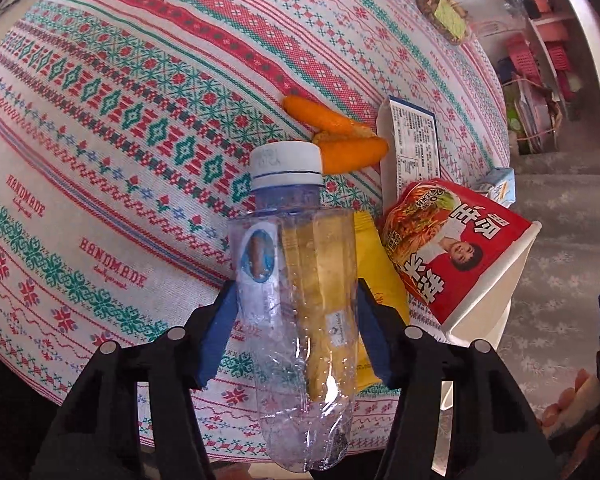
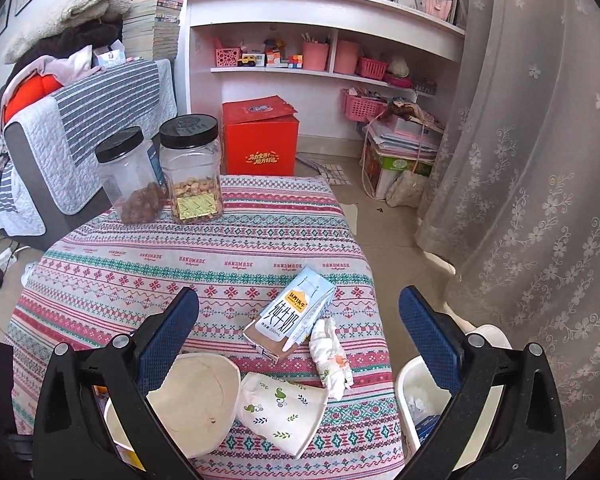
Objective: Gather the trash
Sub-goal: 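Lift the water bottle with the left gripper while the right reaches toward the beige hat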
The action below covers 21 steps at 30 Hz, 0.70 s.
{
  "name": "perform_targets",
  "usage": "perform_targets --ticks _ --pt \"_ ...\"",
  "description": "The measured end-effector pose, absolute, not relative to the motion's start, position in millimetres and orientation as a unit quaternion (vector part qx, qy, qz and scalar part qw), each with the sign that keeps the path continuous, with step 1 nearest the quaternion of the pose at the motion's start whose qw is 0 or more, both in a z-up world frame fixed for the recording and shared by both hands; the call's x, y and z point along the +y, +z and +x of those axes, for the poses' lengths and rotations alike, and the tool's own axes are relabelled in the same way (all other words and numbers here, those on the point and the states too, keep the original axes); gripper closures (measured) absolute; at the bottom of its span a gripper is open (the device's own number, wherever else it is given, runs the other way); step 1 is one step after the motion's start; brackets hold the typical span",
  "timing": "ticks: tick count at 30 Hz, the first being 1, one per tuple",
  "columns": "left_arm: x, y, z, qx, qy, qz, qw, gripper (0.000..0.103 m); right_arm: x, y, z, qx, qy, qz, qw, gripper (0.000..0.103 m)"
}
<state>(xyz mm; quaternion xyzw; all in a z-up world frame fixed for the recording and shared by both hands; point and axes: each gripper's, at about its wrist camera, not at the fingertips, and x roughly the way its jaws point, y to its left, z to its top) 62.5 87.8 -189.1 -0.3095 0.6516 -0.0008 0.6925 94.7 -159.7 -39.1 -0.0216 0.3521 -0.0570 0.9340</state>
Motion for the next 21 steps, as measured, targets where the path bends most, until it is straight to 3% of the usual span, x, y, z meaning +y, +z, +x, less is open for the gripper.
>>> perform_targets --ticks 13,21 --pt "135.1 -112.4 91.1 0.54 -0.016 -0.218 0.813 0.046 -161.1 -76.4 129.0 0.488 0.074 0.115 0.862 0.007" --pt "142.9 -116.4 107.3 0.535 -0.035 -0.228 0.813 0.046 -153.1 -111.1 130.1 0.56 0.103 0.185 0.801 0.007"
